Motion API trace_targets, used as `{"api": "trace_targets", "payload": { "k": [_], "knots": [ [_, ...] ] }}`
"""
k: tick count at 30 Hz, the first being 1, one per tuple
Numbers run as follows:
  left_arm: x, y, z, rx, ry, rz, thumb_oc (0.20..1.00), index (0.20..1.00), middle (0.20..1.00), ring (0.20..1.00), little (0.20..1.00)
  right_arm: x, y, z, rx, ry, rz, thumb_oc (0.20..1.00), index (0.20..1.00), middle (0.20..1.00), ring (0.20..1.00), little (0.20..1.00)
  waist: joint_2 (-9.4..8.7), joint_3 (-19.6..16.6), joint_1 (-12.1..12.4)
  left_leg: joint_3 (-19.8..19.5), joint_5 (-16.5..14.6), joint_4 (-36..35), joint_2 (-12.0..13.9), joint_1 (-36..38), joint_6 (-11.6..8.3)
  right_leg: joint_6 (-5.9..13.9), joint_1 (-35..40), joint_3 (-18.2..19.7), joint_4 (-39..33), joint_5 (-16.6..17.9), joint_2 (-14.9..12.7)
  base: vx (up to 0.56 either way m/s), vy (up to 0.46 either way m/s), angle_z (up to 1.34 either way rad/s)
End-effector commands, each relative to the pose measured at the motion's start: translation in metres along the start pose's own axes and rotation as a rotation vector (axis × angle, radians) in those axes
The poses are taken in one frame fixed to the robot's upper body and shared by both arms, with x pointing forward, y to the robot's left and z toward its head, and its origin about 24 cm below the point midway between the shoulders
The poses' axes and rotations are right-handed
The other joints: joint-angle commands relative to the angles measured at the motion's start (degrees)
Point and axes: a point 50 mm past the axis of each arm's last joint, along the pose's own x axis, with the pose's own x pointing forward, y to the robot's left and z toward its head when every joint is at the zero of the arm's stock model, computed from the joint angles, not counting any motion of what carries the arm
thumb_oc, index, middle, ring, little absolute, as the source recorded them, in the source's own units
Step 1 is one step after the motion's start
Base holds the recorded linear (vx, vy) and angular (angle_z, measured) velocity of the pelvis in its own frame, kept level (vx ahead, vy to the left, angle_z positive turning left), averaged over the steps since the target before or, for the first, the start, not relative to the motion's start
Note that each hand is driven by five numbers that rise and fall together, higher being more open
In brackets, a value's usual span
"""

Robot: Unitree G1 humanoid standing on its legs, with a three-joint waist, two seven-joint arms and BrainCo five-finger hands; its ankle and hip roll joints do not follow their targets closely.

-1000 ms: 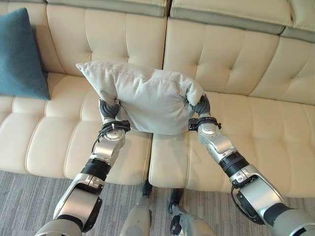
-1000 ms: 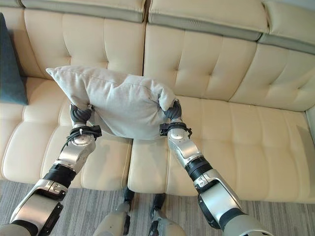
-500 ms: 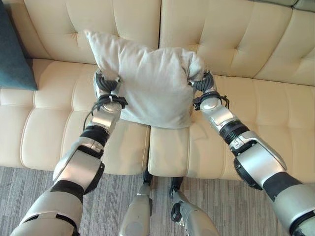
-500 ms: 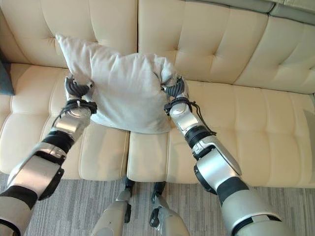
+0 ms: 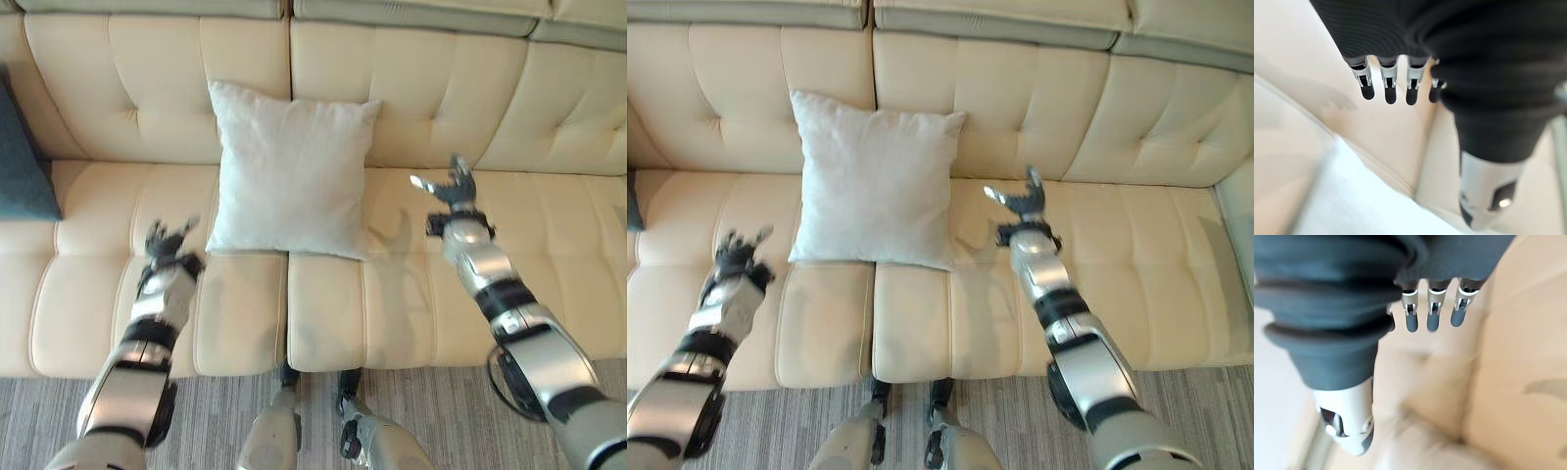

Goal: Pick up all the scattered cushions and arrange them neatly on the sofa.

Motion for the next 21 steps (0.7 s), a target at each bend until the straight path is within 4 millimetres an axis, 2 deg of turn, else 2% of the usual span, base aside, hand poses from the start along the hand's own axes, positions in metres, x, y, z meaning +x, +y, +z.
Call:
{"api": "trace_targets", "payload": {
  "k": [1,2,3,6,9,11,12,14,15,17,19,20,21],
  "knots": [
    [-0.005,0.021,-0.021,0.22,-0.032,0.008,1.0,1.0,1.0,1.0,1.0,-0.016,-0.022,-0.039,-0.069,0.021,-0.016,1.0,1.0,1.0,1.0,1.0,1.78,-5.5,-1.2,0.2,-6.9,-0.4,-1.3,1.2,-0.24,7.69,2.3,0.5,-0.3,-6.8,-3.6,0.0,0.0,0.0],
    [-0.006,0.022,-0.022,0.223,-0.03,0.008,1.0,1.0,1.0,1.0,1.0,-0.017,-0.022,-0.041,-0.071,0.023,-0.015,1.0,1.0,1.0,1.0,1.0,1.81,-5.6,-1.1,0.3,-7.0,-0.4,-1.3,1.3,-0.24,7.7,2.4,0.5,-0.3,-6.8,-3.6,0.0,0.0,0.0],
    [-0.017,0.036,-0.049,0.298,0.016,0.001,1.0,1.0,1.0,1.0,1.0,-0.03,-0.036,-0.065,-0.093,0.076,-0.019,1.0,1.0,1.0,1.0,1.0,2.28,-6.2,-1.4,0.4,-7.2,-0.4,-1.3,2.5,-0.15,7.72,3.5,0.7,-0.3,-7.0,-3.6,0.0,0.006,-0.11],
    [-0.034,0.062,-0.089,0.425,0.124,0.007,1.0,1.0,1.0,1.0,1.0,-0.053,-0.055,-0.104,-0.14,0.188,-0.028,1.0,1.0,1.0,1.0,1.0,2.86,-8.4,-2.2,0.4,-7.3,-0.4,-1.4,3.5,-0.05,7.87,4.6,0.5,-0.3,-6.9,-3.8,0.0,0.012,-0.11],
    [-0.055,0.068,-0.12,0.496,0.197,-0.037,1.0,1.0,1.0,1.0,1.0,-0.076,-0.067,-0.132,-0.201,0.274,-0.026,1.0,1.0,1.0,1.0,1.0,3.38,-9.9,-2.6,0.5,-7.7,-0.4,-1.4,5.0,0.16,7.95,5.9,0.7,-0.3,-7.0,-3.8,-0.01,0.027,-0.14],
    [-0.06,0.067,-0.125,0.529,0.198,-0.06,1.0,1.0,1.0,1.0,1.0,-0.084,-0.068,-0.141,-0.21,0.304,-0.023,1.0,1.0,1.0,1.0,1.0,3.43,-10.2,-2.8,0.6,-7.8,-0.4,-1.5,5.3,0.28,7.97,6.2,0.9,-0.3,-7.0,-3.7,-0.02,0.035,-0.15],
    [-0.07,0.063,-0.14,0.53,0.245,-0.099,1.0,1.0,1.0,1.0,1.0,-0.099,-0.071,-0.156,-0.246,0.357,0.009,1.0,1.0,1.0,1.0,1.0,3.61,-10.8,-3.2,0.5,-7.9,-0.4,-1.6,6.1,0.46,7.97,7.0,1.2,-0.3,-6.8,-3.8,-0.03,0.052,-0.12],
    [-0.073,0.061,-0.143,0.544,0.254,-0.109,1.0,1.0,1.0,1.0,1.0,-0.104,-0.072,-0.162,-0.264,0.376,0.021,1.0,1.0,1.0,1.0,1.0,3.72,-10.9,-3.4,0.5,-8.0,-0.4,-1.7,6.4,0.51,7.99,7.3,1.2,-0.3,-6.7,-3.8,-0.04,0.049,-0.05],
    [-0.077,0.055,-0.15,0.554,0.265,-0.138,1.0,1.0,1.0,1.0,1.0,-0.113,-0.074,-0.169,-0.299,0.402,0.036,1.0,1.0,1.0,1.0,1.0,3.66,-10.7,-3.9,0.6,-8.1,-0.4,-1.8,6.8,0.57,8.15,7.7,1.1,-0.3,-6.1,-3.9,-0.08,0.051,-0.08],
    [-0.081,0.049,-0.155,0.556,0.275,-0.161,1.0,1.0,1.0,1.0,1.0,-0.12,-0.074,-0.18,-0.303,0.449,0.035,1.0,1.0,1.0,1.0,1.0,3.65,-10.2,-4.0,1.4,-8.1,-0.4,-1.6,7.0,0.71,8.7,7.7,0.7,-0.1,-5.3,-4.1,-0.13,0.041,-0.15],
    [-0.081,0.046,-0.156,0.565,0.274,-0.173,1.0,1.0,1.0,1.0,1.0,-0.12,-0.074,-0.182,-0.317,0.458,0.035,1.0,1.0,1.0,1.0,1.0,3.69,-9.6,-3.9,1.8,-7.9,-0.4,-1.3,7.0,0.67,8.86,7.1,0.8,1.2,-5.1,-4.1,-0.12,-0.006,-0.18],
    [-0.08,0.044,-0.155,0.568,0.272,-0.174,1.0,1.0,1.0,1.0,1.0,-0.121,-0.072,-0.183,-0.313,0.463,0.035,1.0,1.0,1.0,1.0,1.0,4.05,-8.8,-4.1,1.8,-7.3,-0.4,-0.9,6.7,0.78,8.85,5.9,1.9,4.9,-6.1,-3.9,-0.23,-0.025,-0.29],
    [-0.081,0.045,-0.156,0.582,0.271,-0.181,1.0,1.0,1.0,1.0,1.0,-0.124,-0.073,-0.19,-0.313,0.497,0.036,1.0,1.0,1.0,1.0,1.0,4.73,-7.8,-4.3,1.6,-6.3,-0.4,-0.2,6.4,1.03,8.31,4.9,4.3,12.6,-9.6,-3.1,-0.27,-0.043,-0.26]
  ]
}}
